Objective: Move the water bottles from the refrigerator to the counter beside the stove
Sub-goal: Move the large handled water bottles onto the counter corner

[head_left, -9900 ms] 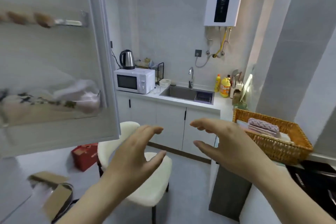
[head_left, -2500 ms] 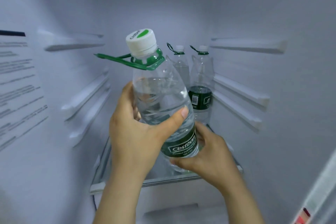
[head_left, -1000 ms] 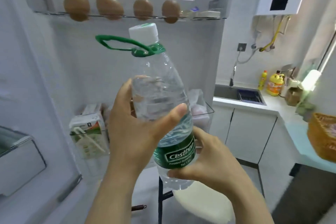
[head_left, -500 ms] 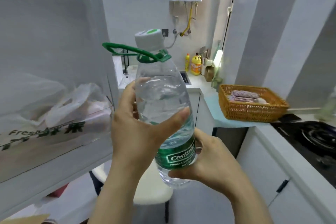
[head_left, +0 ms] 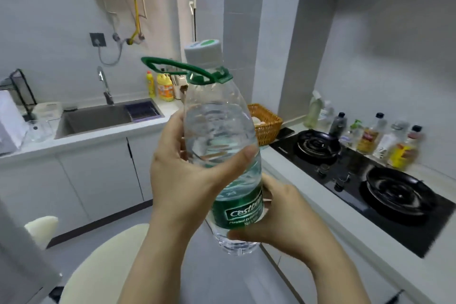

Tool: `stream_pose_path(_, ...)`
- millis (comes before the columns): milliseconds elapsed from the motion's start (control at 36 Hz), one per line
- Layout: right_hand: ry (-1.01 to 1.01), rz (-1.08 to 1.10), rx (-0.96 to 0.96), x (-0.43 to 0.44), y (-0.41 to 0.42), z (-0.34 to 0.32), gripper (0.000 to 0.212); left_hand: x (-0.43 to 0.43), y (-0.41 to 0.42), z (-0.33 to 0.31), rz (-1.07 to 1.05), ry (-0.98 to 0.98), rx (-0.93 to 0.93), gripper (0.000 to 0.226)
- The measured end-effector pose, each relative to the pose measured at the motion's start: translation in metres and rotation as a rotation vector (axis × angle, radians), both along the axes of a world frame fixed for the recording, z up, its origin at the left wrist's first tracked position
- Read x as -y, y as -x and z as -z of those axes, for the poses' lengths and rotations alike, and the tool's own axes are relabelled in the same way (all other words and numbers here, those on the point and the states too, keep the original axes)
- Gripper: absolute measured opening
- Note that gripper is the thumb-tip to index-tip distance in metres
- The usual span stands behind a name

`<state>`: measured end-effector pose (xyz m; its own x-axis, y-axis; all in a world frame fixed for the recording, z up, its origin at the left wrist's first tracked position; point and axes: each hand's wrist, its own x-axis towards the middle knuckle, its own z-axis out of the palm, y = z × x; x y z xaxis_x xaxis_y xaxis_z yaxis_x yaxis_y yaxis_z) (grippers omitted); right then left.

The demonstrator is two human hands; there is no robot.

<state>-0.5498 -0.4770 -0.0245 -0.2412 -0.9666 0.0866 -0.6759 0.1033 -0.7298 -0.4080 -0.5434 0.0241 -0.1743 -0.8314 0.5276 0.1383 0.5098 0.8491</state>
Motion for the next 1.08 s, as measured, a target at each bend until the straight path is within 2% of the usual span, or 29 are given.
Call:
stream_pose_path(306,-0.037,0.381,0.049,-0.031,0.030,0.001,0.063,0.017,0.066,0.007,0.329,0.016,0.026,0.064)
stream_pose_path(472,-0.074,0.525,0.049,-0.064,0.057,0.006,0.070,0.000,0.109,0.012,0.468,0.040,0.083,0.067)
stream_pose_path(556,-0.066,0.579,0.055,-0.082,0.073,0.007,0.072,-0.014,0.132,0.011,0.537,0.060,0.074,0.063)
stream_pose_path(694,-0.054,0.660,0.059,-0.115,0.104,0.004,0.074,-0.042,0.174,0.007,0.614,0.075,0.067,0.069)
stream_pose_path(917,-0.010,0.765,0.047,-0.174,0.166,-0.002,0.065,-0.095,0.251,0.003,0.719,0.091,0.054,0.073)
stream_pose_path(1083,0.001,0.837,0.045,-0.218,0.212,-0.002,0.063,-0.138,0.302,0.002,0.771,0.117,0.057,0.065)
